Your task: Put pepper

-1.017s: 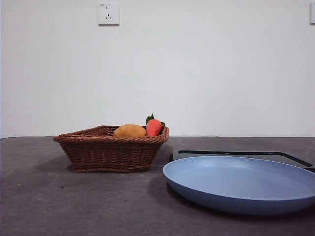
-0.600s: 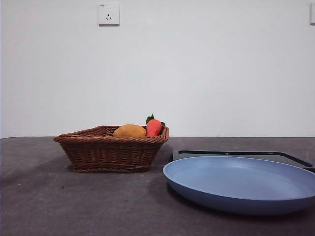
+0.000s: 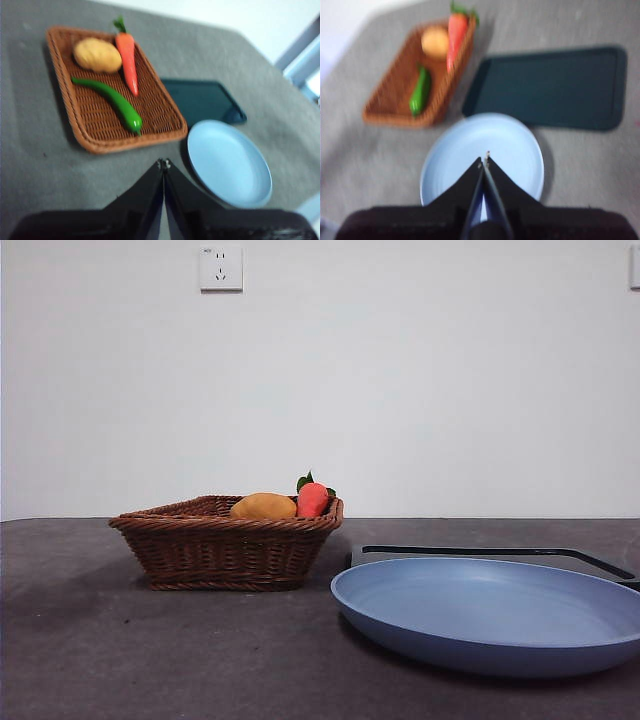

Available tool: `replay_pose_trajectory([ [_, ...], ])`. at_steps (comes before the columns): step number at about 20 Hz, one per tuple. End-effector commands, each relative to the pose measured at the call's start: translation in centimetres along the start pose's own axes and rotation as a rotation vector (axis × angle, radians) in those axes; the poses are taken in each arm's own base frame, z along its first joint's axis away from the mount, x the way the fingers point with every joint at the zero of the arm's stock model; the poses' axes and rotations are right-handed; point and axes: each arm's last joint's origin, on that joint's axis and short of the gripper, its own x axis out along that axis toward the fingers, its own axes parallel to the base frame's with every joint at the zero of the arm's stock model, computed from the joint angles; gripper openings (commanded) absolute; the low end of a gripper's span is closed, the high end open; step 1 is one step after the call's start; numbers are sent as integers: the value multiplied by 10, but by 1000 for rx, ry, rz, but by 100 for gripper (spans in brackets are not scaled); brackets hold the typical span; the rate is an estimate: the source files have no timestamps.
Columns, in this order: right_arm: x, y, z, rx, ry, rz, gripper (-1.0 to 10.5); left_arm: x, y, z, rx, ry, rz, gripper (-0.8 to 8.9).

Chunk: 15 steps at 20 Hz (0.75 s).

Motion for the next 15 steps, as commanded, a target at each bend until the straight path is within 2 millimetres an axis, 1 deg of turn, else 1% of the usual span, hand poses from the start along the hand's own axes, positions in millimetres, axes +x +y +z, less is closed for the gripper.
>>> replay_pose_trajectory([
  [1,-6,5,7,-135,92,6,5,-3,-3,7,98,48,-7,6],
  [4,-10,9,12,-162,196,9,5,-4,-4,9,118,136,-13,6],
  [6,-9,8,13,-161,201,9,6,-3,-4,8,112,148,-12,8],
  [7,-9,8,13,-161,200,9,16,-4,-4,8,111,147,-13,10],
  [8,-9,8,13,-162,199,9,45,-4,-4,8,111,147,-12,32],
  [9,-9,8,13,-160,199,9,98,-4,-4,8,108,147,-11,97],
  [10,-9,8,13,-150,199,7,185,-4,-4,8,108,147,-12,223],
  [11,-9,8,13,-139,199,6,256,-3,-4,8,110,144,-12,317],
  [12,-8,8,13,-122,204,4,309,-3,-4,8,109,144,-12,375],
  [15,-2,6,15,-99,229,2,313,-3,-4,8,106,144,-12,376],
])
